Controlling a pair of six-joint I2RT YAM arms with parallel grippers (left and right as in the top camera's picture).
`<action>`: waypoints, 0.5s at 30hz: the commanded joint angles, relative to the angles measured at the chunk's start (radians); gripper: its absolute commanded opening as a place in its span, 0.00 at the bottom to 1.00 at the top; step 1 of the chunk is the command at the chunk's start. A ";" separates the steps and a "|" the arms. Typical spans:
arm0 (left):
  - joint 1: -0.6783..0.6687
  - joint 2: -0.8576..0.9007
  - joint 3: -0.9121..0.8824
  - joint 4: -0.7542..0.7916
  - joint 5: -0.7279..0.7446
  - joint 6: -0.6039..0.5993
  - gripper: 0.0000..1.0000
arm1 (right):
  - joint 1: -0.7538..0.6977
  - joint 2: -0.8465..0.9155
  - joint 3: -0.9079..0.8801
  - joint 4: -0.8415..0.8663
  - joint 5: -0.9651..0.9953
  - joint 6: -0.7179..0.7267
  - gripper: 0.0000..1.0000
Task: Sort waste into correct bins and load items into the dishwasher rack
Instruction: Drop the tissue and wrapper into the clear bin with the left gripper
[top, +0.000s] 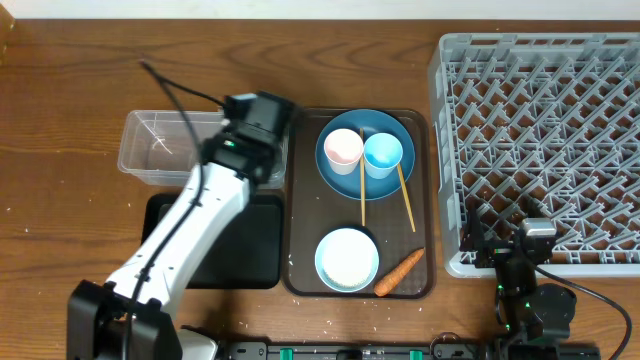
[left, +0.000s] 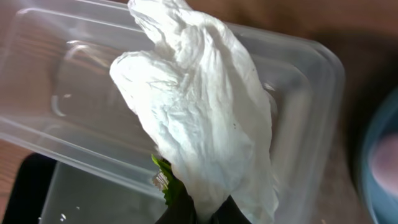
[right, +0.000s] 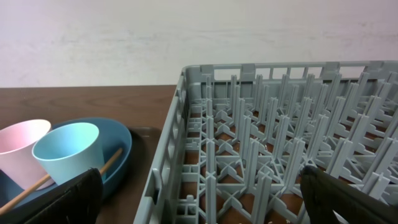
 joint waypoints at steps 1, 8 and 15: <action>0.074 -0.006 0.018 0.030 0.003 -0.029 0.07 | -0.004 -0.005 -0.002 -0.002 -0.001 0.002 0.99; 0.177 0.023 0.014 0.090 0.014 -0.052 0.07 | -0.004 -0.005 -0.002 -0.002 -0.001 0.002 0.99; 0.194 0.093 0.012 0.096 0.032 -0.072 0.07 | -0.004 -0.005 -0.002 -0.002 -0.001 0.002 0.99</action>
